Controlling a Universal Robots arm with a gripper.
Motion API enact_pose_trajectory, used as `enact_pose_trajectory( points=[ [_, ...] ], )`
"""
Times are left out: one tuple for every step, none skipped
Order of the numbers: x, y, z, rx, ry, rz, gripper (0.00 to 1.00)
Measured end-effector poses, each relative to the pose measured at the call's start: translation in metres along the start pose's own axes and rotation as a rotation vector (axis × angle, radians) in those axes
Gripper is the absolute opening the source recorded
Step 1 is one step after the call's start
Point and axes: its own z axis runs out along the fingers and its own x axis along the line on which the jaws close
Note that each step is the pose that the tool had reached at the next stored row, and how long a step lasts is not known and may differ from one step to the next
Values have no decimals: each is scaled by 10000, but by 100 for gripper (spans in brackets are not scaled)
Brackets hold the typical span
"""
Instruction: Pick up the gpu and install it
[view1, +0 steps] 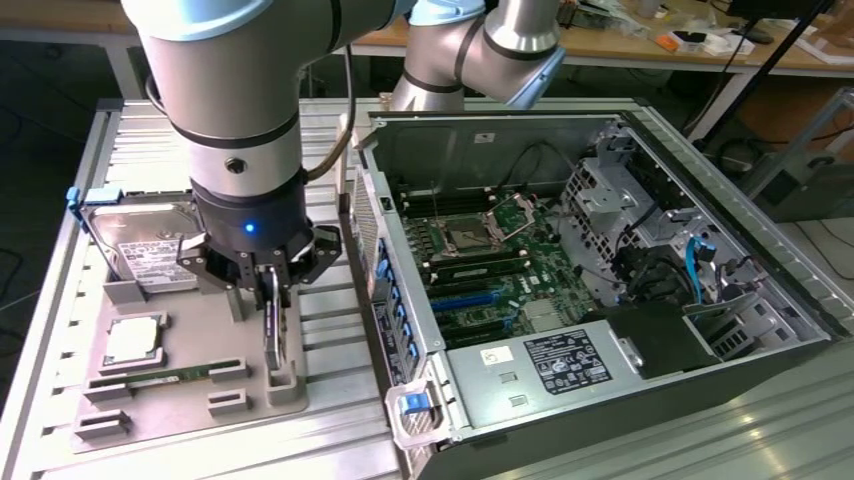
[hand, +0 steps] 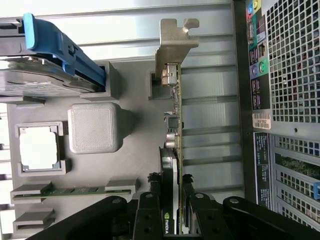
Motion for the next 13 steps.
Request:
enact_pose_trajectory(
  points=[
    [0, 0, -4, -1, -1, 0, 27],
    [0, 0, -9, 0, 0, 0, 27],
    [0, 0, -13, -1, 0, 0, 27],
    [-1, 0, -18, 0, 0, 0, 27],
    [-1, 1, -23, 0, 0, 0, 27],
    [-1, 1, -29, -1, -1, 0, 27],
    [-1, 1, -34, -1, -1, 0, 27],
    [-1, 1, -39, 0, 0, 0, 27],
    [-1, 1, -43, 0, 0, 0, 27],
    [-1, 2, -47, 0, 0, 0, 27],
    [-1, 1, -52, 0, 0, 0, 27],
    [-2, 2, -58, 0, 0, 0, 27],
    [-2, 2, -63, 0, 0, 0, 27]
  ],
)
